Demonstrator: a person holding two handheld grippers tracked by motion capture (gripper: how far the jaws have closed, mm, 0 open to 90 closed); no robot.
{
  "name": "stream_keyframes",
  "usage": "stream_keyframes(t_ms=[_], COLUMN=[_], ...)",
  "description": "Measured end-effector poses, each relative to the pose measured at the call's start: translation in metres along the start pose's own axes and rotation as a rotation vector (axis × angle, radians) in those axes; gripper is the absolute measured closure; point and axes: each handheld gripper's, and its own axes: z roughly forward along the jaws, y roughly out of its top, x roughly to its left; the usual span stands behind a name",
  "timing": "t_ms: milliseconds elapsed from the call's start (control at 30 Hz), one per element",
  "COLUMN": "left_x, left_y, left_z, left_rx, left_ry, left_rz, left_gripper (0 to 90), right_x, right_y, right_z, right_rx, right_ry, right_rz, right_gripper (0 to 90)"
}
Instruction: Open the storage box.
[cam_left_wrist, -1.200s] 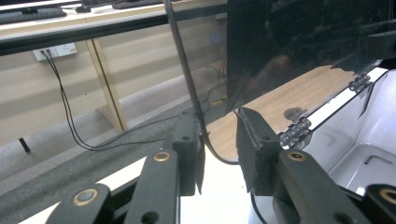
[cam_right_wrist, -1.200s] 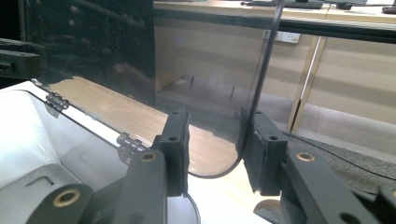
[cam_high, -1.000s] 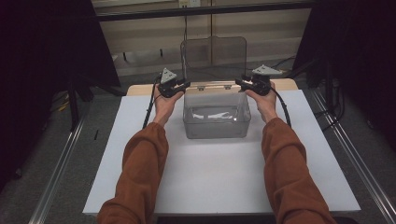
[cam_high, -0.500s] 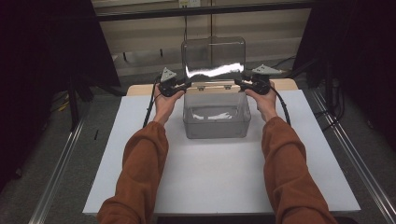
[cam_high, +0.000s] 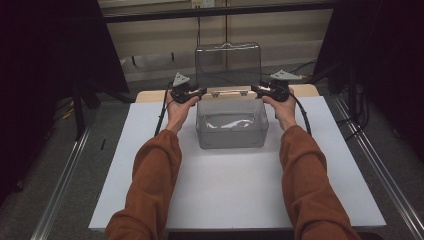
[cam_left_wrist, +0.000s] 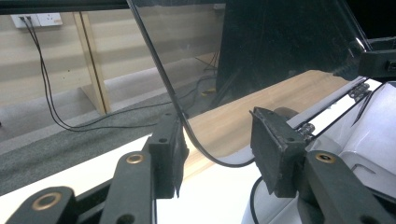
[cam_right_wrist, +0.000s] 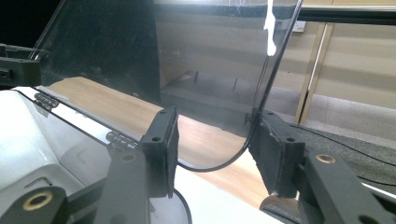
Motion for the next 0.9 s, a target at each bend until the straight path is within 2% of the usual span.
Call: stream_keyframes(t_ms=[200, 367, 533, 900], left_x=[0.0013, 0.0018, 0.0009, 0.0019], left_y=[-0.001, -0.0003, 0.0, 0.0025], left_z=[0.0007, 0.0013, 0.0024, 0.0032], left_rx=[0.0, 0.0, 0.004, 0.03], left_ry=[-0.011, -0.01, -0.015, -0.012], left_rz=[-0.032, -0.033, -0.059, -0.081], left_gripper=[54.5, 54.4, 52.2, 49.4], right_x=[-0.0004, -0.0008, -0.0011, -0.0019], right_y=[-0.0007, -0.0007, -0.0012, 0.0008], right_z=[0.0004, 0.0005, 0.0008, 0.0008], right_rx=[0.003, 0.006, 0.006, 0.027], right_ry=[0.003, 0.006, 0.008, 0.01], right_rz=[0.008, 0.02, 0.03, 0.046], right_gripper=[51.5, 51.4, 51.4, 51.0])
